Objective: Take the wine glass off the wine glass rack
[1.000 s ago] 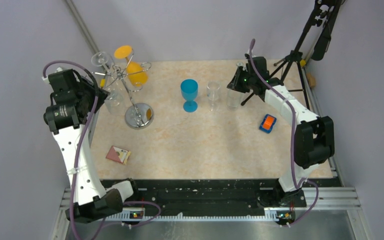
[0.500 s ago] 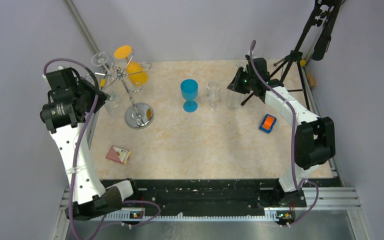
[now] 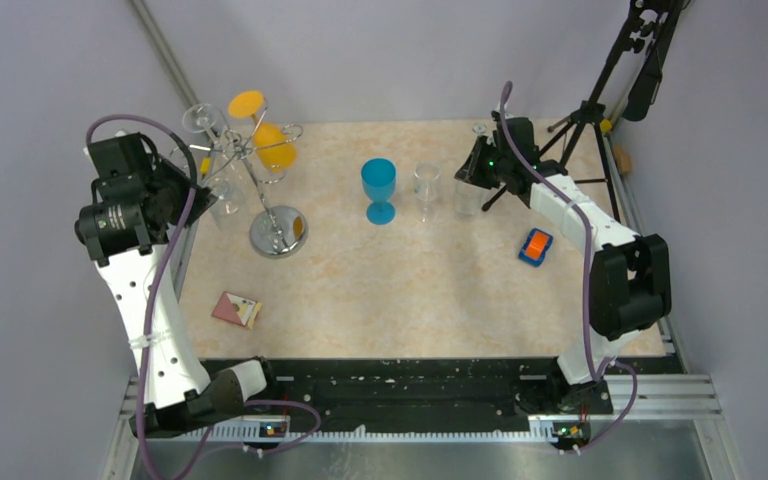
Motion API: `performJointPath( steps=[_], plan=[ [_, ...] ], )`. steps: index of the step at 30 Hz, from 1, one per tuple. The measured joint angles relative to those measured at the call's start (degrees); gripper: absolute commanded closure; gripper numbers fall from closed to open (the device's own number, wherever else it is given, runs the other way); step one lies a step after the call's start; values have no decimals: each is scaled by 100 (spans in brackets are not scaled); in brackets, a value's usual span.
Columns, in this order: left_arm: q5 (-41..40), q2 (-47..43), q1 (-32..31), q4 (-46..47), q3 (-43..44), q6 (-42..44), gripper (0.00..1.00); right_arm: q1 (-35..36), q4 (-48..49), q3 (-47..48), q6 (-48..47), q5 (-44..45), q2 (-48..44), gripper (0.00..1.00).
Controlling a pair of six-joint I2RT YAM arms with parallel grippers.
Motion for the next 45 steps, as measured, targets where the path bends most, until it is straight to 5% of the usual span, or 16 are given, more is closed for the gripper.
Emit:
performJointPath(
  steps=[4,11,17,30,45],
  plan=[
    [17,-4,0,-11,17,-17,97,0,20,0,0,4,-2,83],
    [-11,-33,0,-9,-52,-26,60,0,24,0,0,7,-2,83],
    [-136,-164,0,48,-302,-39,42,0,26,0,0,4,-2,83],
    [74,-713,0,1099,-1311,-258,37,0,57,-33,2,0,-20,83],
    [-127,-944,0,1373,-1150,-501,51,0,92,-66,2,-2,-37,83]
  ],
)
